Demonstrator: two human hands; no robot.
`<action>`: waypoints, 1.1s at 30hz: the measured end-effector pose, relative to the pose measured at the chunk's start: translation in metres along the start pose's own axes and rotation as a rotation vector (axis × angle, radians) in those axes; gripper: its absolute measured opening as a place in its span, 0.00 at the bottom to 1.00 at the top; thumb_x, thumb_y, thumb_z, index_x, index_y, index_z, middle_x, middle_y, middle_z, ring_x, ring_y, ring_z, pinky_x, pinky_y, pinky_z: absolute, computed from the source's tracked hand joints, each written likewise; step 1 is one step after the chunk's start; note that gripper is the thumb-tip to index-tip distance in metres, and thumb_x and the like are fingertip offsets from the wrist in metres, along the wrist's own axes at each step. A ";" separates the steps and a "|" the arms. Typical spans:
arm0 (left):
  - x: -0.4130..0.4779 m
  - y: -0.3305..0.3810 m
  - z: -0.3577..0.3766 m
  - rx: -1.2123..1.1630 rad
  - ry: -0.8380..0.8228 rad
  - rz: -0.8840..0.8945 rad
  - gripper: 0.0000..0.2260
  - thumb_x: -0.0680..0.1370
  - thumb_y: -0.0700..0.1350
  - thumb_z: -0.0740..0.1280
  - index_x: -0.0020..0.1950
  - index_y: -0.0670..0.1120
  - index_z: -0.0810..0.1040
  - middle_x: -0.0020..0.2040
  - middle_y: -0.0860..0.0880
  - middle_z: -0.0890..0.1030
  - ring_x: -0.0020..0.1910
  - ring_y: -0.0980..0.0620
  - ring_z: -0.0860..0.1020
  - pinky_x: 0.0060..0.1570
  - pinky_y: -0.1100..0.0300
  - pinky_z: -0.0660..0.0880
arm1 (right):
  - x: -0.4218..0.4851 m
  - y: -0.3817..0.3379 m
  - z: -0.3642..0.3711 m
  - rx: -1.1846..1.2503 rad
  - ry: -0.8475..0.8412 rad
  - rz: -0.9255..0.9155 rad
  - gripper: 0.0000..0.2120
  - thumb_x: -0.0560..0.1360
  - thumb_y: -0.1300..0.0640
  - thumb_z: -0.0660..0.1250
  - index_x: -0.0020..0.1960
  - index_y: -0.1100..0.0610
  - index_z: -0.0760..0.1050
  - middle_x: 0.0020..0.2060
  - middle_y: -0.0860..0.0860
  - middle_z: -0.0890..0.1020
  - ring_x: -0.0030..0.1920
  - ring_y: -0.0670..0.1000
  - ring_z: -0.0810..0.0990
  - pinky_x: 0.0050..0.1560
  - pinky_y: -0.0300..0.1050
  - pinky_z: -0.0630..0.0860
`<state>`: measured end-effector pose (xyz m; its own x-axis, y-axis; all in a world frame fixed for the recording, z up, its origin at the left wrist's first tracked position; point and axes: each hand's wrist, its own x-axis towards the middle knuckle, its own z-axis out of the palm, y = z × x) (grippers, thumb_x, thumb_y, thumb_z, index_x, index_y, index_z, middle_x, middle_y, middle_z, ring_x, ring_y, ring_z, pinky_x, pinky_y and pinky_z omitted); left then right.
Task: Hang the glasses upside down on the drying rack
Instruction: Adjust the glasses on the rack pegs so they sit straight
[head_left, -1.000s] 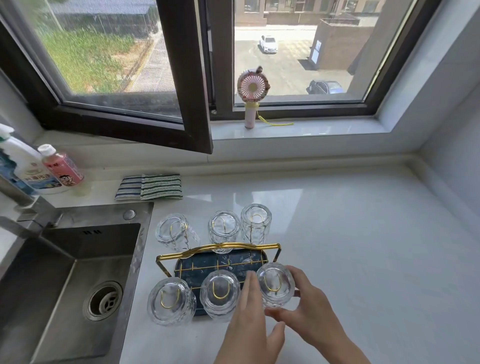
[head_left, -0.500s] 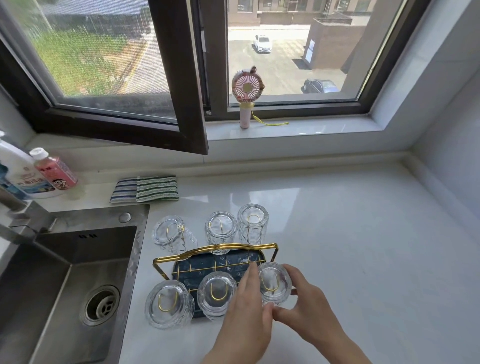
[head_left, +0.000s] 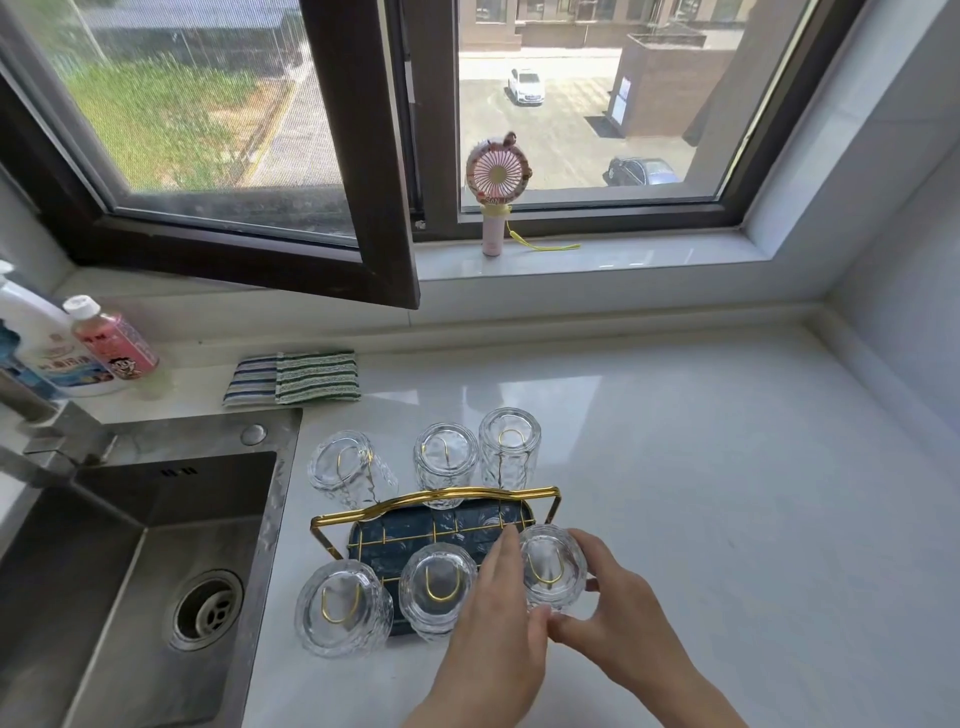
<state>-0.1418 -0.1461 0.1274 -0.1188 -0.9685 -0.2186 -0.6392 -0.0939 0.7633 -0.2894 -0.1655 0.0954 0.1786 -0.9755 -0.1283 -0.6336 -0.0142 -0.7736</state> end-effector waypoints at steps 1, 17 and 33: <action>0.000 0.000 0.000 -0.002 0.004 0.000 0.33 0.77 0.45 0.62 0.75 0.51 0.44 0.76 0.54 0.53 0.74 0.55 0.54 0.72 0.57 0.55 | 0.000 0.000 0.000 -0.002 0.001 0.002 0.31 0.58 0.38 0.73 0.56 0.29 0.63 0.47 0.28 0.77 0.49 0.34 0.76 0.47 0.24 0.69; 0.001 0.000 0.000 0.012 0.029 0.024 0.33 0.76 0.45 0.64 0.74 0.51 0.48 0.75 0.55 0.56 0.72 0.56 0.57 0.69 0.62 0.56 | -0.001 0.000 -0.004 0.015 -0.006 0.013 0.33 0.58 0.41 0.75 0.59 0.35 0.65 0.49 0.33 0.80 0.50 0.39 0.79 0.51 0.43 0.76; 0.057 0.020 -0.128 0.084 0.315 0.194 0.30 0.70 0.59 0.68 0.69 0.55 0.62 0.61 0.66 0.72 0.56 0.68 0.71 0.56 0.64 0.69 | 0.065 -0.007 -0.095 0.215 0.108 0.061 0.13 0.68 0.48 0.71 0.51 0.44 0.75 0.50 0.46 0.83 0.54 0.46 0.81 0.55 0.43 0.76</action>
<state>-0.0645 -0.2330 0.2078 -0.0129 -0.9910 0.1330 -0.6890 0.1052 0.7171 -0.3452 -0.2501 0.1512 0.0568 -0.9911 -0.1206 -0.4638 0.0808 -0.8822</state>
